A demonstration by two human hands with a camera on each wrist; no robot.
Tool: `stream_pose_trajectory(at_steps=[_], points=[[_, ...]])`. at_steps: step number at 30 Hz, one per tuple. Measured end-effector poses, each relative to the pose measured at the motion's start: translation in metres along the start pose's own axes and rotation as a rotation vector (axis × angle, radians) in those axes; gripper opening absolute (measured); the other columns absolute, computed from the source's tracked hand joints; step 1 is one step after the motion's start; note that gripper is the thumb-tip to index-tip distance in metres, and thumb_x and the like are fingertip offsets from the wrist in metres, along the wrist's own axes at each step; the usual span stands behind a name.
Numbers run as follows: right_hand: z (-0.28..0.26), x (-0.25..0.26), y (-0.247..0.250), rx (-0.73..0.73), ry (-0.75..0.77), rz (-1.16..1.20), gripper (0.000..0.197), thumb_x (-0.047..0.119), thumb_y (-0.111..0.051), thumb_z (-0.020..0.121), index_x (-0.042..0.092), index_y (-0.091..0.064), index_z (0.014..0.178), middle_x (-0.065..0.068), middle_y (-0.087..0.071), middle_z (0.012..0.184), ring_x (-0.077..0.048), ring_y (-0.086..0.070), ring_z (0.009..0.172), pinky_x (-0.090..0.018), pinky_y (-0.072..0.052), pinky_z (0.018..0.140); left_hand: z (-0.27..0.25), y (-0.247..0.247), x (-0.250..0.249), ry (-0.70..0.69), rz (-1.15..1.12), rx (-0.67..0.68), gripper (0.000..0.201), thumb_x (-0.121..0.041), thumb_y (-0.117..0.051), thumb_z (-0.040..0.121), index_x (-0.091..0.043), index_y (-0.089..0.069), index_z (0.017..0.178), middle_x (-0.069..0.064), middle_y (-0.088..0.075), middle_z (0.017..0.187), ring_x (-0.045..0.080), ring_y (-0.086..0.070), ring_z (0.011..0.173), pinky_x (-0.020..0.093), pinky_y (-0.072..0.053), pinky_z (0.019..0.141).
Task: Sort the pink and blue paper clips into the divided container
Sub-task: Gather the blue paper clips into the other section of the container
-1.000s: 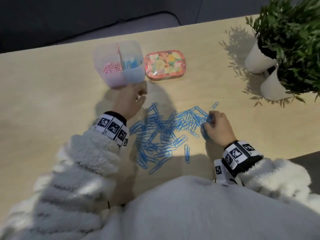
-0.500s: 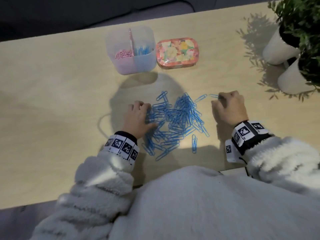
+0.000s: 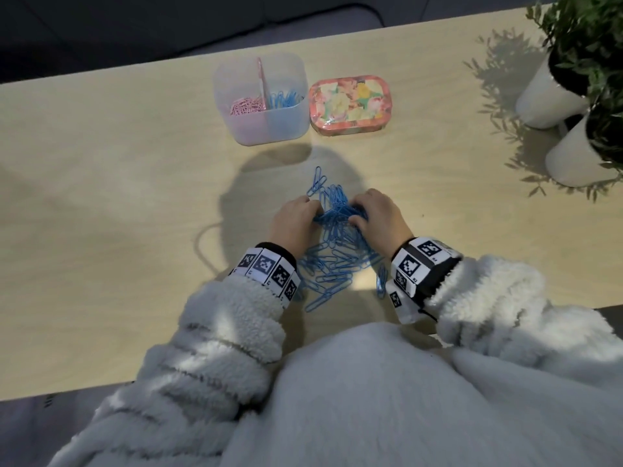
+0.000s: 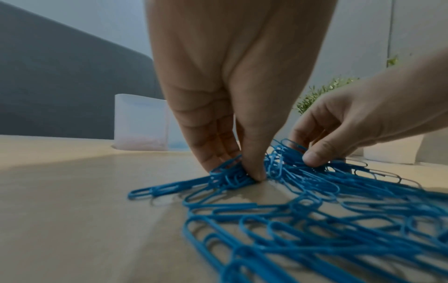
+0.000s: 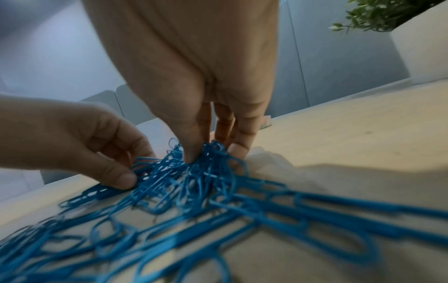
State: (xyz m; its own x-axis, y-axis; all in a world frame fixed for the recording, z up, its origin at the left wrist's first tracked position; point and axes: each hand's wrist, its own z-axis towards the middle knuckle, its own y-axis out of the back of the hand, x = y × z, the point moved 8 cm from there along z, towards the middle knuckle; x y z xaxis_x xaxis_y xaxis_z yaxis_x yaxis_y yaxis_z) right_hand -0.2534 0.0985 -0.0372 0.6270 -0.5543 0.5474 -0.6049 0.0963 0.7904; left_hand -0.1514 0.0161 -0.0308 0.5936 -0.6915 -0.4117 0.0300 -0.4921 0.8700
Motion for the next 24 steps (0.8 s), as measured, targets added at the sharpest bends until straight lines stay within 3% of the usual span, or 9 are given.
stream_pose_trajectory(at_steps=[5, 8, 10, 12, 16, 18, 20, 22, 24], points=[[0.012, -0.003, 0.011, 0.055, 0.043, 0.079, 0.018, 0.011, -0.062, 0.084, 0.002, -0.066, 0.099, -0.016, -0.066, 0.097, -0.029, -0.057, 0.090, -0.024, -0.032, 0.072, -0.002, 0.011, 0.014, 0.048, -0.050, -0.050, 0.017, -0.013, -0.059, 0.085, -0.007, -0.063, 0.100, 0.015, -0.062, 0.102, 0.034, -0.057, 0.095, 0.040, -0.044, 0.079], [0.023, 0.002, 0.026, 0.064, 0.033, 0.143, 0.005, 0.008, -0.065, 0.081, 0.004, -0.067, 0.083, -0.009, -0.059, 0.074, -0.019, -0.050, 0.069, -0.023, -0.029, 0.060, -0.004, 0.021, 0.024, 0.083, -0.081, -0.099, 0.015, -0.011, -0.060, 0.084, -0.009, -0.064, 0.097, 0.012, -0.066, 0.099, 0.030, -0.059, 0.091, 0.037, -0.045, 0.077], [0.032, 0.009, 0.041, 0.079, -0.008, 0.287, 0.025, 0.004, -0.066, 0.080, 0.013, -0.054, 0.060, -0.002, -0.046, 0.058, -0.007, -0.044, 0.050, -0.019, -0.033, 0.051, -0.004, 0.029, 0.030, 0.099, -0.148, -0.132, 0.014, -0.008, -0.061, 0.082, -0.009, -0.065, 0.095, 0.012, -0.068, 0.096, 0.030, -0.062, 0.089, 0.037, -0.049, 0.078], [0.044, 0.023, 0.056, 0.109, -0.009, 0.459, 0.039, -0.003, -0.063, 0.082, 0.015, -0.042, 0.054, -0.002, -0.038, 0.053, 0.001, -0.043, 0.036, -0.013, -0.040, 0.044, -0.005, 0.036, 0.034, 0.115, -0.238, -0.145, 0.013, -0.006, -0.064, 0.080, -0.007, -0.066, 0.092, 0.012, -0.070, 0.092, 0.028, -0.064, 0.086, 0.036, -0.050, 0.079], [0.083, 0.055, 0.084, 0.113, -0.029, 0.544, 0.012, -0.006, -0.060, 0.083, 0.001, -0.055, 0.075, -0.005, -0.048, 0.050, 0.000, -0.049, 0.033, -0.011, -0.046, 0.041, -0.005, 0.047, 0.041, 0.139, -0.418, -0.160, 0.011, -0.004, -0.068, 0.076, -0.005, -0.067, 0.087, 0.010, -0.069, 0.085, 0.021, -0.062, 0.072, 0.026, -0.048, 0.069], [0.102, 0.070, 0.097, 0.081, -0.031, 0.564, 0.027, -0.007, -0.058, 0.084, 0.006, -0.050, 0.061, 0.008, -0.050, 0.036, 0.000, -0.049, 0.031, -0.013, -0.045, 0.037, -0.005, 0.052, 0.044, 0.146, -0.500, -0.172, 0.011, -0.002, -0.069, 0.076, -0.004, -0.067, 0.087, 0.007, -0.065, 0.081, 0.017, -0.059, 0.067, 0.015, -0.045, 0.061], [0.120, 0.088, 0.109, 0.049, -0.007, 0.534, 0.036, -0.005, -0.058, 0.085, 0.010, -0.046, 0.054, 0.009, -0.049, 0.034, -0.002, -0.050, 0.033, -0.015, -0.047, 0.040, -0.003, 0.059, 0.048, 0.162, -0.575, -0.195, 0.010, -0.001, -0.068, 0.076, -0.004, -0.067, 0.086, 0.006, -0.063, 0.078, 0.011, -0.056, 0.060, 0.007, -0.042, 0.056], [0.140, 0.102, 0.116, 0.001, 0.010, 0.500, 0.037, -0.003, -0.060, 0.084, 0.010, -0.045, 0.053, -0.002, -0.050, 0.047, -0.011, -0.052, 0.043, -0.021, -0.049, 0.047, 0.001, 0.070, 0.051, 0.174, -0.609, -0.220, 0.010, -0.001, -0.068, 0.076, -0.004, -0.067, 0.086, 0.006, -0.063, 0.078, 0.008, -0.054, 0.059, 0.008, -0.044, 0.057], [0.158, 0.109, 0.117, -0.054, -0.001, 0.472, 0.030, 0.000, -0.063, 0.082, 0.008, -0.048, 0.058, -0.005, -0.048, 0.056, -0.012, -0.053, 0.043, -0.023, -0.050, 0.048, 0.008, 0.085, 0.053, 0.165, -0.596, -0.257, 0.012, -0.003, -0.069, 0.076, -0.004, -0.067, 0.089, 0.004, -0.063, 0.080, 0.013, -0.057, 0.067, 0.022, -0.051, 0.071]])
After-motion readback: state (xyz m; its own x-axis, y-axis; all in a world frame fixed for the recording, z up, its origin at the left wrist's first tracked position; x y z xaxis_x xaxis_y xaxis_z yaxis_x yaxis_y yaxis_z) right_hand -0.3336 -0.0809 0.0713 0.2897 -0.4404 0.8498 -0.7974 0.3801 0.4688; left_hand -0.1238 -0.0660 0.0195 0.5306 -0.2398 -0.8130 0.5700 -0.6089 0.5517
